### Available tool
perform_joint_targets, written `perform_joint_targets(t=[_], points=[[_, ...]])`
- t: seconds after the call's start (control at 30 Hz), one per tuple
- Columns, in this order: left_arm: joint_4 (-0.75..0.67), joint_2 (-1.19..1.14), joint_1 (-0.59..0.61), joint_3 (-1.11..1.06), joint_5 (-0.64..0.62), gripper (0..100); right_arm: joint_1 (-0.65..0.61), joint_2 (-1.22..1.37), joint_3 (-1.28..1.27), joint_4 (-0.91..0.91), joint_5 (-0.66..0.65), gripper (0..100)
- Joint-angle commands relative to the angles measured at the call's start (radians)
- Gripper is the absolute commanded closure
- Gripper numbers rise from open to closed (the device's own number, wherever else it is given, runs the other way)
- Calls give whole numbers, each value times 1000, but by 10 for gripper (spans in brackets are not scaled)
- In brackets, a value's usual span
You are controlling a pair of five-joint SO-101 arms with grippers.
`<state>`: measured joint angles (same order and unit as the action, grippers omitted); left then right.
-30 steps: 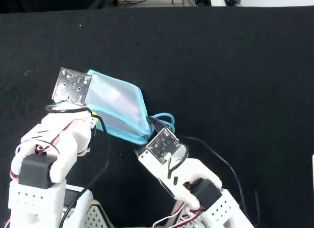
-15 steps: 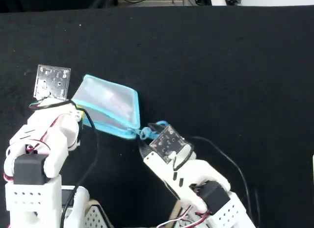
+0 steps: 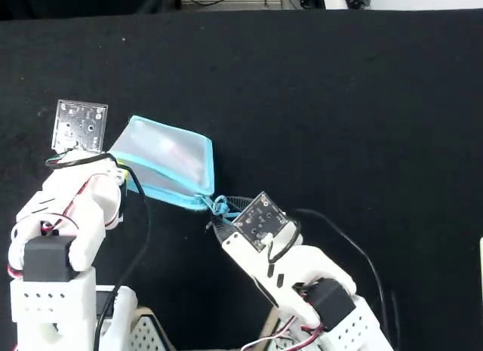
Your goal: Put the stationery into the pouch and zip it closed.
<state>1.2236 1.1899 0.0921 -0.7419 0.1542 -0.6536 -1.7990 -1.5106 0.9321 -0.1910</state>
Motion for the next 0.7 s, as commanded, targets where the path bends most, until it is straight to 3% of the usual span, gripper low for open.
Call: perform_joint_targets(t=[0.0,0.13,0.3,0.5,0.67], points=[[-23,9,1,13,-14,970,-89,-131,82,29,12,976],[-21,9,1,13,-14,970,-212,-168,65,58,3,976],[-21,9,1,13,-14,970,-212,-163,5,-3,3,972],[-26,9,1,-7,-14,970,-212,-163,5,5,11,818],[-25,9,8,-30,-12,970,-212,-163,5,-2,11,857]])
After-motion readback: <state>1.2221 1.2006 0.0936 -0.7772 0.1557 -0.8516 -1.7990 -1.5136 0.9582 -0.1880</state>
